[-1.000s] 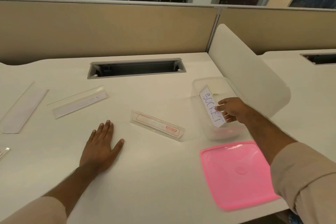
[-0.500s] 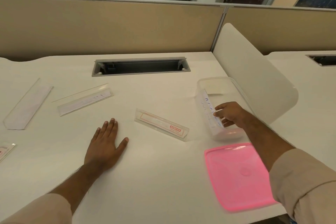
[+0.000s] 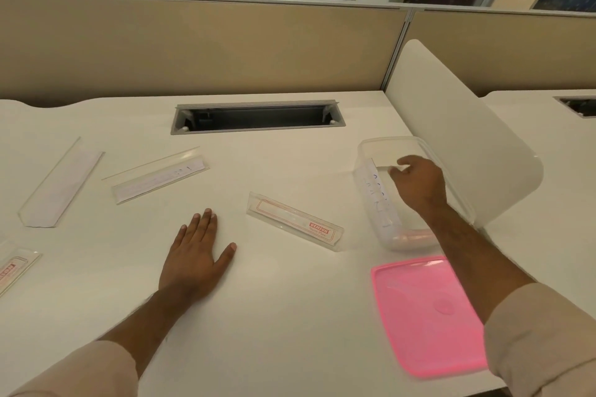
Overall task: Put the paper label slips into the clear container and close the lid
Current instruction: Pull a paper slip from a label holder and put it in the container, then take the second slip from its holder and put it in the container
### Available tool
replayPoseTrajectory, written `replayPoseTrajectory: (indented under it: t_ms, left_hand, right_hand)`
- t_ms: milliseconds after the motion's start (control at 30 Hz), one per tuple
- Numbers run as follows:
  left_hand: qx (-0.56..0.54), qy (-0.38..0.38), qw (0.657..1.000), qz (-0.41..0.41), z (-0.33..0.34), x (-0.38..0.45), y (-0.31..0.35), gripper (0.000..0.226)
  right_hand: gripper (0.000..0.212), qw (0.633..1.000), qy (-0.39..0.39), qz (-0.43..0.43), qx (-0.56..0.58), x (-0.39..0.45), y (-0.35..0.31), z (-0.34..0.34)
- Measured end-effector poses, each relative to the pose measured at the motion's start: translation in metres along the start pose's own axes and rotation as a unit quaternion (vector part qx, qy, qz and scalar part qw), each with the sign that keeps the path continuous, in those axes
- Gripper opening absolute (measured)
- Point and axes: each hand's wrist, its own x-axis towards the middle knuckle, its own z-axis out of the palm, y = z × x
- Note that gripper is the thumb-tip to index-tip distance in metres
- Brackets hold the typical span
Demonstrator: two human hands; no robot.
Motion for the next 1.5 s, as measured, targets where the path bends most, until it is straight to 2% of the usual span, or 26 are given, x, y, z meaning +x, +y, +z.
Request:
replayPoseTrajectory:
  t_ms: [133,267,433,533,700,800,933,1033,1100,1133,1200,1233,1300,1367,1500]
  left_hand:
    - [0.005,-0.001,1.0,-0.001,0.001,0.0,0.0,0.085]
    - [0.006,-0.003,1.0,-0.001,0.002,0.0,-0.001,0.084]
    - [0.01,-0.004,1.0,0.0,0.001,0.0,0.0,0.083]
    - [0.012,-0.005,1.0,-0.002,-0.001,0.0,0.001,0.083]
    - [0.006,-0.01,1.0,-0.003,-0.001,-0.001,0.0,0.084]
    - [0.0,-0.009,1.0,-0.003,-0.002,-0.001,0.0,0.084]
    - [-0.015,-0.014,1.0,-0.007,-0.004,-0.003,-0.001,0.084]
    - [-0.095,-0.013,0.995,-0.036,-0.015,-0.001,0.007,0.077]
    - [-0.255,0.005,0.96,-0.113,-0.029,-0.001,0.019,0.064]
    - [-0.356,0.016,0.921,-0.157,-0.039,-0.003,0.025,0.057]
    - [-0.534,0.03,0.82,-0.203,-0.06,-0.01,0.032,0.045]
    - [-0.586,0.023,0.782,-0.212,-0.069,-0.014,0.032,0.041]
    - [-0.656,-0.019,0.726,-0.206,-0.085,-0.024,0.027,0.042]
    - [-0.684,-0.056,0.702,-0.189,-0.097,-0.033,0.019,0.051]
    - [-0.683,-0.068,0.705,-0.177,-0.111,-0.047,0.003,0.066]
  right_hand:
    - [0.022,0.986,0.059,-0.149,0.039,-0.018,-0.032,0.007]
    - [0.016,0.969,0.035,-0.237,0.054,-0.049,-0.058,0.031]
    - [0.026,0.975,-0.138,-0.175,-0.002,-0.08,-0.063,0.07]
    - [0.027,0.97,-0.196,-0.137,-0.044,-0.091,-0.059,0.084]
    - [0.036,0.973,-0.199,-0.114,-0.004,-0.107,-0.059,0.095]
    - [0.026,0.97,-0.203,-0.127,-0.042,-0.117,-0.059,0.099]
    - [0.018,0.972,-0.19,-0.134,-0.033,-0.127,-0.062,0.099]
    - [0.017,0.972,-0.173,-0.157,-0.014,-0.137,-0.066,0.096]
    - [0.019,0.971,-0.157,-0.178,-0.006,-0.142,-0.067,0.093]
    - [0.019,0.97,-0.149,-0.191,0.001,-0.145,-0.069,0.092]
    - [0.017,0.965,-0.134,-0.222,0.02,-0.154,-0.074,0.09]
    - [0.016,0.961,-0.132,-0.24,0.027,-0.159,-0.078,0.089]
    - [0.016,0.951,-0.135,-0.277,0.031,-0.168,-0.085,0.087]
    - [0.015,0.941,-0.134,-0.308,0.038,-0.176,-0.091,0.086]
    - [0.012,0.924,-0.127,-0.355,0.055,-0.189,-0.102,0.086]
